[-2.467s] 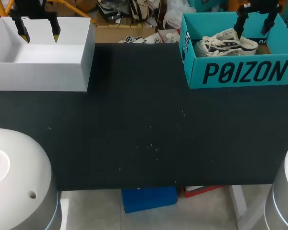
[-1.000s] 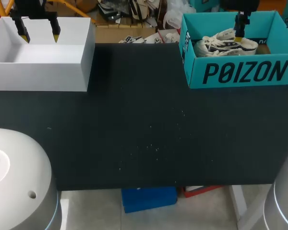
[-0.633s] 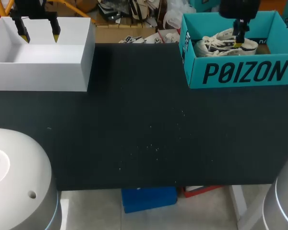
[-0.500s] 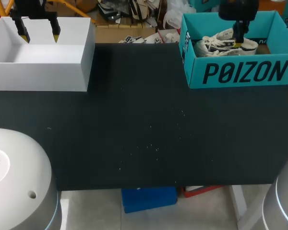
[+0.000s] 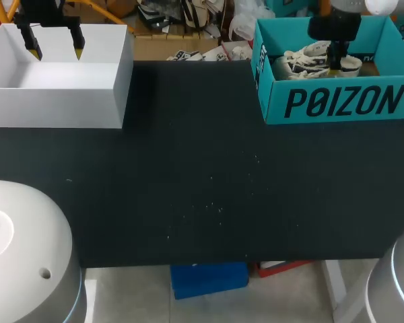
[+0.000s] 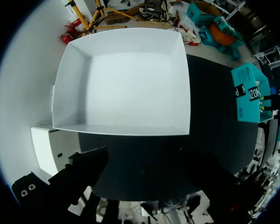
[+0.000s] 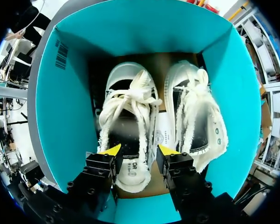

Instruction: Take the shoe out of the shoebox, open the shoe tongue, remove and reinsert the insole, then place the shoe into the shoebox

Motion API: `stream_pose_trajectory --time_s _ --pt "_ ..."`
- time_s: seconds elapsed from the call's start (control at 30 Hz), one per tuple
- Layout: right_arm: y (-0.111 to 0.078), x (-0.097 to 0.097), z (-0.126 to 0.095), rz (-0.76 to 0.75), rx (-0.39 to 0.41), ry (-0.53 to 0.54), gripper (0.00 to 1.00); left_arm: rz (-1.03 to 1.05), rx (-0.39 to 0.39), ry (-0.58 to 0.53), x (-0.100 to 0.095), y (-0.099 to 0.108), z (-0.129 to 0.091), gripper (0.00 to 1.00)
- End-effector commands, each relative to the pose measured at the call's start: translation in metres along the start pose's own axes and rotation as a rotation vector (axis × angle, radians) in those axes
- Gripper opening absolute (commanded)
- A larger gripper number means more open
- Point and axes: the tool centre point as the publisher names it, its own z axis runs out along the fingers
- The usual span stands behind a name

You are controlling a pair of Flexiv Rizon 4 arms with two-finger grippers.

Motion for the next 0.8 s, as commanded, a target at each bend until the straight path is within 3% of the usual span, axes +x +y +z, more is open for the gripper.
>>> stream_pose_trajectory --time_s 0.03,0.33,0.7,0.8 --pt "0.004 -0.012 0.015 -0.008 -0.006 0.018 0.43 -0.001 -0.001 -0.002 0.000 0.001 -0.001 1.00" --pt "0.002 -0.020 0.038 -0.012 -0.015 0.014 0.41 -0.001 -0.001 -0.002 0.000 0.001 -0.001 1.00" --pt "0.003 -0.010 0.066 -0.003 -0.021 0.032 0.41 -0.001 -0.001 -0.002 0.000 0.001 -0.001 1.00" --pt "0.002 -0.010 0.071 0.003 -0.019 0.033 0.36 -0.001 -0.001 -0.002 0.000 0.001 -0.001 1.00"
